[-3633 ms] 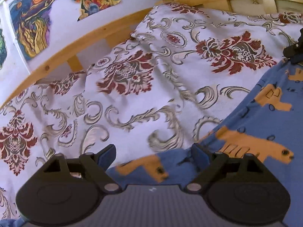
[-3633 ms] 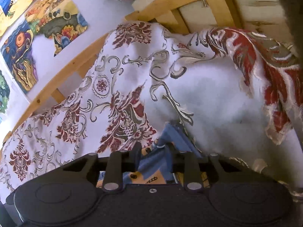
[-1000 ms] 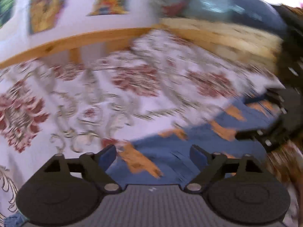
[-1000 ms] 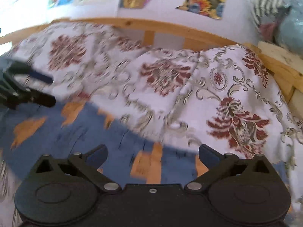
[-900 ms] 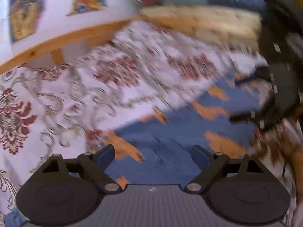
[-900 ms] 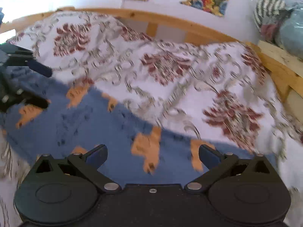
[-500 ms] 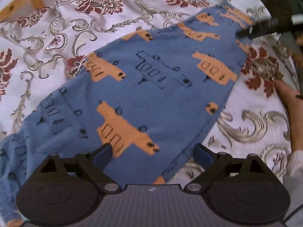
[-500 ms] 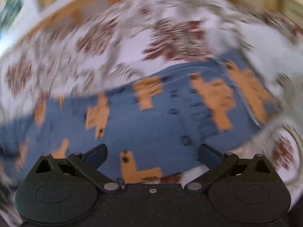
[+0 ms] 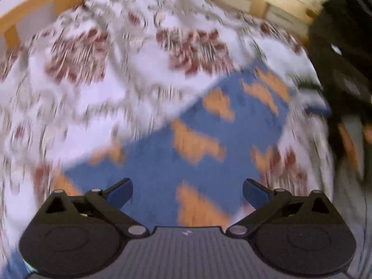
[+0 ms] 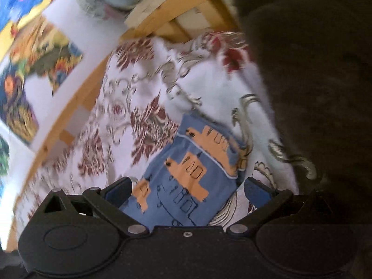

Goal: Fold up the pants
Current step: 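Fold the pants again with both tools toward the other half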

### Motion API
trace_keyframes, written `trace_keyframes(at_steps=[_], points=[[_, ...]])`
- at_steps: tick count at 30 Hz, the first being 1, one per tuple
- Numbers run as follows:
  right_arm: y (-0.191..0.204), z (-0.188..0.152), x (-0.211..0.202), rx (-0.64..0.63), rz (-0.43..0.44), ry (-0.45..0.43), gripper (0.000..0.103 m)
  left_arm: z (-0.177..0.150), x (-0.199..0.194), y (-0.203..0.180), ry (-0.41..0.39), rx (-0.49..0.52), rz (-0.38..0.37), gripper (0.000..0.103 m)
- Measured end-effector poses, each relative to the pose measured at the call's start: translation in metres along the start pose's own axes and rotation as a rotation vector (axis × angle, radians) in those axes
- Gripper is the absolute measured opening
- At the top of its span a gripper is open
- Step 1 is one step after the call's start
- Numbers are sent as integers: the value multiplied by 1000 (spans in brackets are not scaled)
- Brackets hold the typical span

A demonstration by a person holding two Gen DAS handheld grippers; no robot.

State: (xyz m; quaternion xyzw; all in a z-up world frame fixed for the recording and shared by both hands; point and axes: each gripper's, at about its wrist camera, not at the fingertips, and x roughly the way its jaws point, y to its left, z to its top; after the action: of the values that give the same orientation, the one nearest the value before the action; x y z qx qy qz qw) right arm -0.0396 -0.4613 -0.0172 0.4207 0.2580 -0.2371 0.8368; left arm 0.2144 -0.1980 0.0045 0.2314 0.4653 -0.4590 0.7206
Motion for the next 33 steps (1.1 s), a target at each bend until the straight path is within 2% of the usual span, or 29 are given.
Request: trace_keyframes(at_steps=[3, 6, 9, 11, 14, 19, 22, 27, 30, 33], points=[[-2, 0, 0, 14, -1, -26, 102, 57, 32, -18, -21, 30, 37, 103], [3, -4, 5, -24, -17, -29, 102, 109, 64, -43, -47, 99, 55, 103], [2, -6, 15, 19, 2, -32, 102, 146, 88, -74, -102, 222, 48, 103], [-2, -6, 18, 62, 4, -45, 102, 163, 102, -93, -118, 338, 12, 103], [-8, -4, 15, 116, -14, -93, 102, 178, 127, -115, -92, 468, -26, 103], [-14, 1, 16, 147, -16, -116, 96, 188, 169, -128, -17, 521, -34, 103], [-16, 2, 20, 143, -54, -121, 85, 188, 185, -126, -3, 516, -29, 103], [-23, 6, 24, 179, -116, -124, 46, 185, 195, -122, -4, 499, -47, 103], [-27, 8, 26, 207, -142, -129, 29, 181, 197, -119, -10, 487, -45, 103], [-27, 8, 29, 199, -173, -130, 19, 178, 196, -118, 2, 458, -26, 103]])
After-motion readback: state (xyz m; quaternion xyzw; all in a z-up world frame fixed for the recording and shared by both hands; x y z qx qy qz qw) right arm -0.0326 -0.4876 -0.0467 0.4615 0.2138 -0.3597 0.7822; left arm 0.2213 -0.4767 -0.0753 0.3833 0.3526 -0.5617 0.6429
